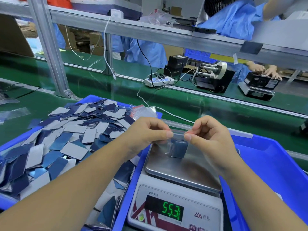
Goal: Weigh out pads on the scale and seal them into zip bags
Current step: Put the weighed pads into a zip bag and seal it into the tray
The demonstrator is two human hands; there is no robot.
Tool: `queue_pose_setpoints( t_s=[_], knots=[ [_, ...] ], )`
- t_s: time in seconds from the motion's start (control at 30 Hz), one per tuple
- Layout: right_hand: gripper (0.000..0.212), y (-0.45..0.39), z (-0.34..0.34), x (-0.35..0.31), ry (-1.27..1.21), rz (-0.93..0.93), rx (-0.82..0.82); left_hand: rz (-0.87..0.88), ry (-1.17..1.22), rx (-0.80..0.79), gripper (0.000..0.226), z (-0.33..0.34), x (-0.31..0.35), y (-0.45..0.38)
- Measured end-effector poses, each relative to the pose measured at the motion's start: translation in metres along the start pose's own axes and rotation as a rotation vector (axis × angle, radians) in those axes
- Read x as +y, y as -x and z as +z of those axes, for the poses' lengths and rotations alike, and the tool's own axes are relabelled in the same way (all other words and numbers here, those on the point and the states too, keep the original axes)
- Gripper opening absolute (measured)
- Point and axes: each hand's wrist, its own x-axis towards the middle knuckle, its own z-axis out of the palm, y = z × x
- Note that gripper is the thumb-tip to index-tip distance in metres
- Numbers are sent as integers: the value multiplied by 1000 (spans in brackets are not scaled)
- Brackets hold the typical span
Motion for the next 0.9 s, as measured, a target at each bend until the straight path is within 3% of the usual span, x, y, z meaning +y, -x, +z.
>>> queue_pose_setpoints(
  t_s=[0.17, 0.37, 0.47, 0.57, 0.67, 0.77, 0.9],
  knots=[
    [23, 0, -4, 2, -10, 23, -42, 18, -40, 36, 7, 1, 0, 0],
    [18, -3, -10, 2, -24, 64, 10, 15, -120, 98, 22, 2, -4, -2],
    [17, -6, -13, 7, 1, 105, 79, 53, -208, 147, 17, 4, -6, -2],
    [22, -8, -19, 18, 318, 164, 159, 74, -312, 189, 14, 2, -10, -4],
    [24, -7, -17, 25, 631, 188, 88, 77, -379, 195, 12, 0, -14, -6],
    [24, -5, -16, 25, 794, 190, 22, 90, -436, 191, 14, 0, -16, -7],
    [21, -7, -20, 20, 817, 145, 94, 112, -458, 207, 17, -3, -15, -7]
  ],
)
